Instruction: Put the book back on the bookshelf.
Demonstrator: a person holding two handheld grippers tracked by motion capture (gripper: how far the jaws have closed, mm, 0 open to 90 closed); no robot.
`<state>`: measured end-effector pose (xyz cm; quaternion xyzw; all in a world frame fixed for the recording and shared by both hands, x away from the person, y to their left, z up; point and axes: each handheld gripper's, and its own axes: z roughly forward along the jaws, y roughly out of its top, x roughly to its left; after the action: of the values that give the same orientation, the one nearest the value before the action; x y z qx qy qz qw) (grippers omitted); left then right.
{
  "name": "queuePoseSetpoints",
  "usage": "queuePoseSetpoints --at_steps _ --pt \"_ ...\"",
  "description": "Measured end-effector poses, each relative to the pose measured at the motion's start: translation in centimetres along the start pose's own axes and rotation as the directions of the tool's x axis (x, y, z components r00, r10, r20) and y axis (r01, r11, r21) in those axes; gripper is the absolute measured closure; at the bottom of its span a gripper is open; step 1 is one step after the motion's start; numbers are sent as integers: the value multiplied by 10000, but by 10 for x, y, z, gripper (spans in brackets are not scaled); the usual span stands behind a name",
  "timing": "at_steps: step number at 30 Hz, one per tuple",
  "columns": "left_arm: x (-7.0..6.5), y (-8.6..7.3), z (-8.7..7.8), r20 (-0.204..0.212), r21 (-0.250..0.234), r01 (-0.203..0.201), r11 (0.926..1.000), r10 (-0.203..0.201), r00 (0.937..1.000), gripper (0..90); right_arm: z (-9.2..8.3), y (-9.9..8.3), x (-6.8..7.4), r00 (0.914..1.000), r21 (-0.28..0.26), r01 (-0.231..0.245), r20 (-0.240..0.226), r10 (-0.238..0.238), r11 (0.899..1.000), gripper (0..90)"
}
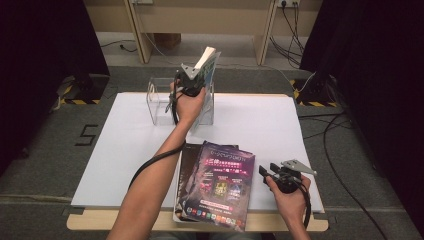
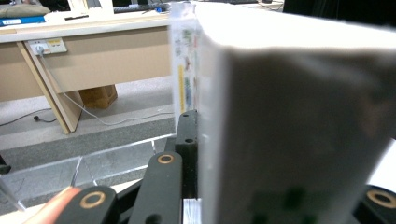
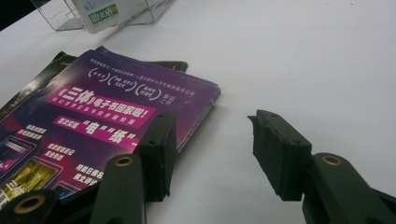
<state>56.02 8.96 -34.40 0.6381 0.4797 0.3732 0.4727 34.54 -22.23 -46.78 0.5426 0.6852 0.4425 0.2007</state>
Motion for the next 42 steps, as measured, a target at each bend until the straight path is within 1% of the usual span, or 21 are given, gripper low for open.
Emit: queuePoseSetpoints --at_steps 3,4,5,6,7,9,10,15,17,20,22,27,30,31,36,37,38,39,40,41,42 --pt "1 -6 -7 147 138 -46 9999 44 9999 733 -1 0 1 10000 -26 35 13 -35 10000 504" --pt "1 -6 -7 147 138 -46 9999 44 9999 733 -1 0 1 10000 -14 18 19 -18 10000 504" --pt "2 -9 -12 336 140 -75 9999 71 9994 732 -1 0 1 10000 -12 13 22 -13 10000 504" --pt "2 -9 -15 368 138 -169 9998 164 9992 729 -1 1 1 10000 -13 6 24 -6 10000 504" --pt "3 -9 -17 388 199 -162 9997 154 9991 728 0 1 1 10000 -7 -16 27 16 10000 504" --pt "4 -8 -21 608 175 35 9998 -45 9981 721 0 1 1 10000 -8 15 12 -15 10000 503" --pt "5 -6 -22 661 128 37 9999 -46 9978 708 0 1 2 10000 -8 0 8 0 10000 504" --pt "6 2 -26 666 0 158 9999 -158 9977 665 0 1 2 10000 14 -36 -12 36 10000 502" --pt "5 7 -25 771 38 445 9990 -446 9960 617 0 0 2 10000 64 -33 -16 33 10000 501" --pt "5 12 -20 976 317 775 9965 -803 9920 560 0 0 2 9999 93 -143 -43 143 9999 501" --pt "5 14 -17 959 390 905 9951 -939 9910 553 0 0 1 10000 85 -91 -19 91 9999 500" --pt "2 17 -13 963 565 962 9938 -1013 9902 551 0 0 0 10000 107 -82 8 82 9999 500" --pt "0 18 -12 846 628 961 9934 -1012 9913 548 0 0 1 10000 126 -75 10 75 9999 499" --pt "-1 19 -11 829 637 999 9930 -1050 9910 548 0 0 2 9999 158 -160 -31 161 9997 499" --pt "-5 20 -11 628 760 923 9928 -972 9933 554 1 0 2 10000 162 -68 -57 68 9998 498" --pt "-6 21 -11 473 868 895 9922 -938 9945 568 1 0 2 10000 182 -56 -55 57 9998 498" --pt "-7 22 -11 384 968 771 9923 -812 9960 601 1 0 2 10000 183 -64 -58 65 9998 497" --pt "-7 22 -11 384 968 771 9923 -812 9960 630 1 0 2 10000 183 -64 -58 65 9998 497" --pt "-9 23 -10 344 1181 648 9909 -693 9970 676 1 0 3 10000 198 -68 -61 70 9998 496" --pt "-9 24 -10 322 1245 574 9906 -619 9976 694 1 0 3 9999 223 -96 -80 98 9997 495" --pt "-10 25 -9 295 1319 415 9904 -458 9985 712 1 0 3 9999 251 -66 -77 68 9997 495"
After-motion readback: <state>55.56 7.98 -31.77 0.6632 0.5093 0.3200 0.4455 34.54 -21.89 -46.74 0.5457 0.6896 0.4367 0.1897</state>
